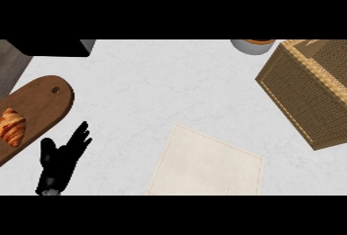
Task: Pick the pear from the placemat and place it in the basket
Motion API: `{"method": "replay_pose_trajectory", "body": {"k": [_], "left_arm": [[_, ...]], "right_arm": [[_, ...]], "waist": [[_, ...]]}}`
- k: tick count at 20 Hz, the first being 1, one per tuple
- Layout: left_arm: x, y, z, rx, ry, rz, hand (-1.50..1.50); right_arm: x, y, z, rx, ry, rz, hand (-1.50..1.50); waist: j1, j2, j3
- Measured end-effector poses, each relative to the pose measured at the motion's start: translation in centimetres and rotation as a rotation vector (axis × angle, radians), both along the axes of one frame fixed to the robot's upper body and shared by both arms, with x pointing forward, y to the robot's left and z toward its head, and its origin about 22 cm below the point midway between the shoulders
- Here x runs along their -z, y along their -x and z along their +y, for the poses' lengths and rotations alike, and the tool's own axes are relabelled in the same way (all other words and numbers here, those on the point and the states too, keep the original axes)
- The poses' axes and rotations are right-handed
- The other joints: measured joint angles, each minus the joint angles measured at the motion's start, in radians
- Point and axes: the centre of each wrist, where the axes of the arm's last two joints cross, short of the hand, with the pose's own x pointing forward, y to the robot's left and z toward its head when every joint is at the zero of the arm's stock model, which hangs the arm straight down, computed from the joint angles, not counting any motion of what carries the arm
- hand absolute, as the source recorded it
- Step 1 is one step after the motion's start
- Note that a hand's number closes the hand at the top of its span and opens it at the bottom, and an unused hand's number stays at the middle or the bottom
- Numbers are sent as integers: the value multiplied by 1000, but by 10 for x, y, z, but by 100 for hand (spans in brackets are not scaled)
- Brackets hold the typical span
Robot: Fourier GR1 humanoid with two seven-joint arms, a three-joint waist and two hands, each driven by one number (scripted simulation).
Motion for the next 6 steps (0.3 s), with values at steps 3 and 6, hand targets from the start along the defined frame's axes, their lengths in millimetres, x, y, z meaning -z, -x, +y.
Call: {"method": "replay_pose_trajectory", "body": {"k": [3, 6], "left_arm": [[-1, -1, -1, -5, -4, 7, 0], [-5, -3, 2, -1, -2, 11, 0]], "right_arm": [[-2, 13, -17, 50, -54, -5, -150], [-14, 31, -38, 103, -76, -4, -150]], "waist": [[0, 1, 1], [3, 5, 1]]}}
